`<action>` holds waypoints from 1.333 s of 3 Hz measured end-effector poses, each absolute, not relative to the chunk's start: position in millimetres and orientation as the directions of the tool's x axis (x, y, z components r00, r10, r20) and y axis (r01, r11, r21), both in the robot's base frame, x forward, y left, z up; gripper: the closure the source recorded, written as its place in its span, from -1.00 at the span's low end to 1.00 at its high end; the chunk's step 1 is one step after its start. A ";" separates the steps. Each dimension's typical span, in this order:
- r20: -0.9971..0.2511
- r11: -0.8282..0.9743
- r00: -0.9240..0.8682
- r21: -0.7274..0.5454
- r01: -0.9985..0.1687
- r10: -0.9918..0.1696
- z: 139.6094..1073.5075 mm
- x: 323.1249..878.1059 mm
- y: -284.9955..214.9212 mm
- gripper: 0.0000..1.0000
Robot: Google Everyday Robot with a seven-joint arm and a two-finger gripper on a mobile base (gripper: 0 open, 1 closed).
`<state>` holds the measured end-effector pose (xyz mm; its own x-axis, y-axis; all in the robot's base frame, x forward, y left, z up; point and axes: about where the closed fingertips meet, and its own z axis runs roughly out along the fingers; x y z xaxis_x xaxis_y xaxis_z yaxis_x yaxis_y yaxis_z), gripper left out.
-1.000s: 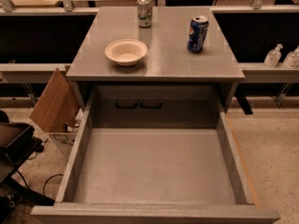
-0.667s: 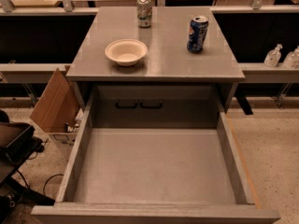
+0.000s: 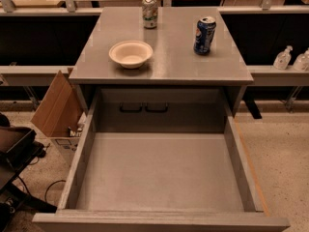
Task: Open top drawer
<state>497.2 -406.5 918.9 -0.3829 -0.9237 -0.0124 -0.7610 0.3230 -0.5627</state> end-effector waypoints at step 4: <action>-0.010 0.320 -0.379 -0.558 -0.766 -0.925 915.7 498.3 -404.4 -1.00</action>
Offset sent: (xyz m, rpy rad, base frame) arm 0.0003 0.0006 -0.0010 0.0001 0.0019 0.0013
